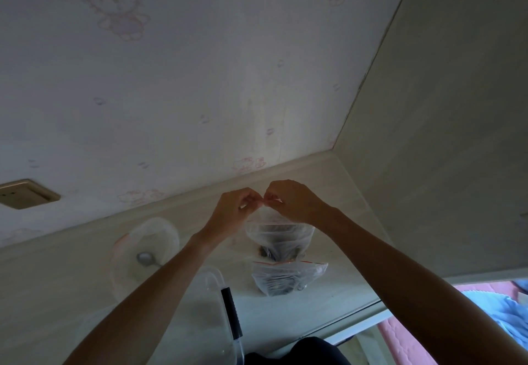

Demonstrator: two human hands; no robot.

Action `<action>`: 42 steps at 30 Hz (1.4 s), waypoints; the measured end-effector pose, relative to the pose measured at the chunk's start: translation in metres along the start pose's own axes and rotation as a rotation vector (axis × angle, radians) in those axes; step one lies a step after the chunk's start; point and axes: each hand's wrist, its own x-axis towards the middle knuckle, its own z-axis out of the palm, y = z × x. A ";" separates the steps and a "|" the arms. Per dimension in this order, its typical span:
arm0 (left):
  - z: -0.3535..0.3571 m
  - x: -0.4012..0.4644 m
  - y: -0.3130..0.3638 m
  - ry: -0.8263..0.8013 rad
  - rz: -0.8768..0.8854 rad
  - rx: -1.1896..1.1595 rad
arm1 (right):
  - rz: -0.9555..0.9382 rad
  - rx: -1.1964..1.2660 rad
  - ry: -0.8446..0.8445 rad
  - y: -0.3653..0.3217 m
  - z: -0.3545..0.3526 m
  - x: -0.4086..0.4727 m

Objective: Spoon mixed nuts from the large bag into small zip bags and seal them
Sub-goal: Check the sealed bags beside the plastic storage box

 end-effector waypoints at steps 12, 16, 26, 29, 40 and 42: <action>-0.004 0.001 -0.007 -0.044 -0.047 0.023 | -0.010 -0.060 -0.021 0.042 -0.012 -0.029; -0.004 -0.001 -0.003 -0.075 -0.066 0.036 | 0.013 0.011 -0.005 0.056 -0.011 -0.040; -0.006 -0.007 0.001 -0.066 -0.103 0.043 | 0.025 0.174 0.084 0.068 -0.013 -0.060; -0.011 -0.011 -0.003 -0.084 -0.155 0.011 | 0.040 0.274 0.123 0.062 -0.009 -0.064; -0.004 -0.040 -0.006 -0.213 0.043 0.018 | 0.122 0.383 0.085 0.052 -0.002 -0.090; -0.003 -0.043 -0.004 -0.183 0.087 0.033 | 0.085 0.387 0.105 0.047 -0.002 -0.096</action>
